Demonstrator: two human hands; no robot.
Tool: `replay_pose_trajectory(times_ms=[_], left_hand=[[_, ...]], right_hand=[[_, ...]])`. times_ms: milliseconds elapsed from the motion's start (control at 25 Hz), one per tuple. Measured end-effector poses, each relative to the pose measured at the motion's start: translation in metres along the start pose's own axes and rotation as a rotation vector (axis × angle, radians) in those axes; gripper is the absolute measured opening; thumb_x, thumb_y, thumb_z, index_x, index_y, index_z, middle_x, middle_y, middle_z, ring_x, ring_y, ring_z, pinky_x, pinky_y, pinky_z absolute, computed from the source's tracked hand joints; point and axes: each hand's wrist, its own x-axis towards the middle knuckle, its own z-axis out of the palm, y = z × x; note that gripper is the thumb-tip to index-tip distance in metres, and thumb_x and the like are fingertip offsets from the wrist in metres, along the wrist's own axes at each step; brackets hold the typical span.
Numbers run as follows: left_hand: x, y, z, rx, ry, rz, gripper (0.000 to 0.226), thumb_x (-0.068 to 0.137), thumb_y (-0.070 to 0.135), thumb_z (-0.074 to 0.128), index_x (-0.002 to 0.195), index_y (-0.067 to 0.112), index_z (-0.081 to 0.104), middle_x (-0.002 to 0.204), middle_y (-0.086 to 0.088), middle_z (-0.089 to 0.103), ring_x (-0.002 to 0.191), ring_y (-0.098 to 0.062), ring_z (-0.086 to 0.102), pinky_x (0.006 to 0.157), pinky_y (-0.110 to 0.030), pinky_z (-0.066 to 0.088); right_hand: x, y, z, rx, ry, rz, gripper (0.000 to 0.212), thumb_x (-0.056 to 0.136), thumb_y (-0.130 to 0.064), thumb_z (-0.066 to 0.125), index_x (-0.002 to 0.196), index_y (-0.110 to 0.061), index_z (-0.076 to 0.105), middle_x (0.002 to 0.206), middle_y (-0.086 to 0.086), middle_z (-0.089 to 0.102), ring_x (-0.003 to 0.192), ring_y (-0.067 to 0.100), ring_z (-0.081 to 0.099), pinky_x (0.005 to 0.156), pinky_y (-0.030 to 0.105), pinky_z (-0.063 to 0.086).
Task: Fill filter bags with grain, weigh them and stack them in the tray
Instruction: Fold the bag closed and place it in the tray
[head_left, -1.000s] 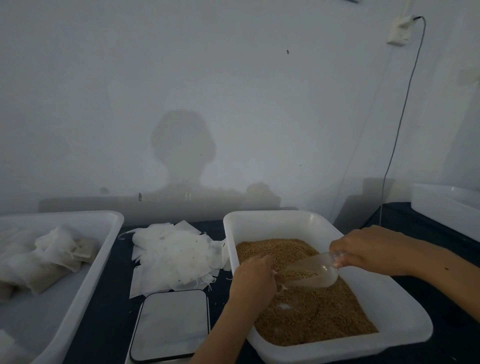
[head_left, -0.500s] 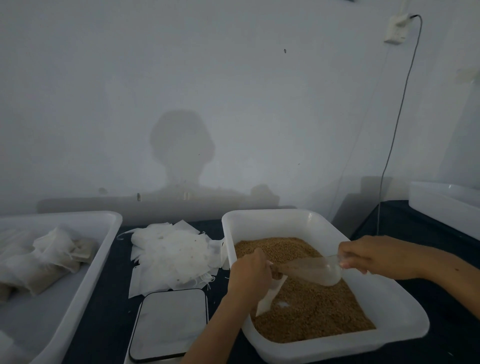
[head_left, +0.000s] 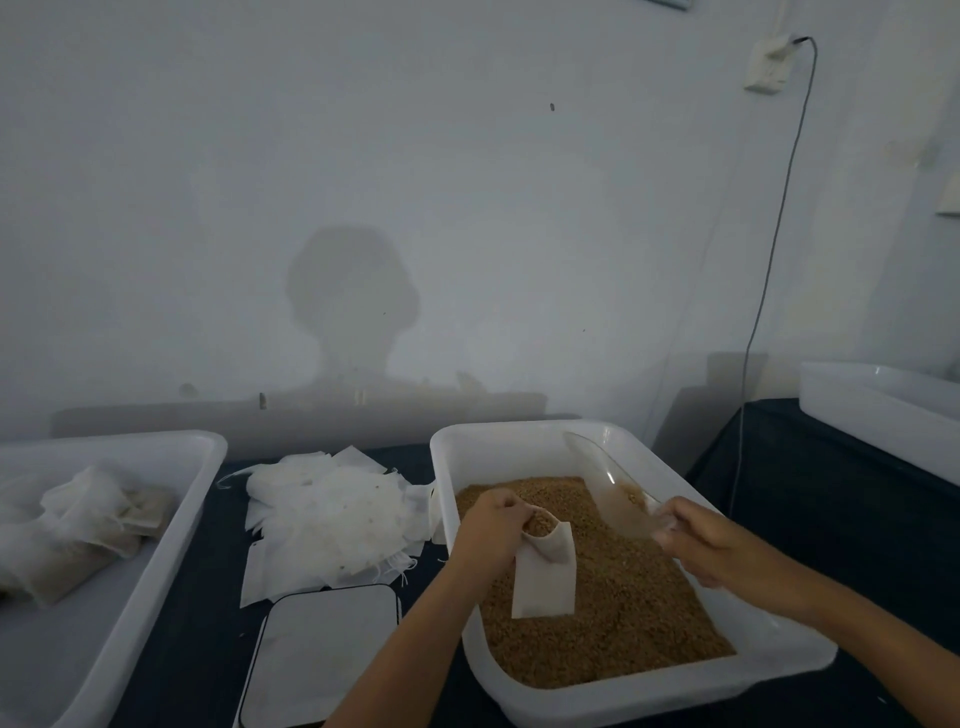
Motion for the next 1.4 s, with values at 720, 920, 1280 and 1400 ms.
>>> replay_pose_trajectory(times_ms=[720,920,1280,1400], left_hand=[[-0.006,-0.008,0.025,0.047,-0.224,0.004,0.018,0.095,0.010,0.046,0.087,0.008,0.062,0.087,-0.014,0.057,0.079,-0.020,0.049,0.071,-0.029,0.036],[-0.007,-0.007,0.014,0.329,-0.105,0.196,0.025,0.091,0.024,0.060,0.067,0.018,0.054,0.076,0.000,0.059,0.071,-0.013,0.054,0.069,-0.030,0.047],[-0.011,-0.003,0.004,0.473,-0.185,0.263,0.034,0.091,0.026,0.059,0.059,0.027,0.046,0.070,0.009,0.052,0.067,-0.006,0.048,0.071,-0.025,0.042],[-0.010,-0.008,0.005,0.521,-0.130,0.221,0.036,0.093,0.020,0.053,0.060,0.017,0.042,0.068,0.001,0.047,0.065,-0.014,0.044,0.064,-0.026,0.038]], right_hand=[[0.030,0.011,0.064,0.052,0.214,-0.043,0.036,0.068,-0.027,0.083,0.091,-0.015,0.058,0.084,0.007,0.069,0.075,0.021,0.066,0.072,0.041,0.055],[0.035,0.008,0.044,0.042,0.234,0.011,0.032,0.069,-0.016,0.082,0.089,-0.019,0.057,0.074,-0.008,0.070,0.065,0.007,0.066,0.063,0.028,0.055],[0.037,0.005,0.038,0.035,0.192,0.048,0.030,0.072,-0.011,0.080,0.091,-0.016,0.057,0.077,-0.009,0.071,0.070,0.005,0.068,0.064,0.022,0.054],[0.027,0.002,0.024,-0.064,0.088,0.040,0.022,0.076,-0.015,0.077,0.090,-0.016,0.059,0.093,-0.006,0.071,0.083,0.003,0.069,0.067,0.020,0.054]])
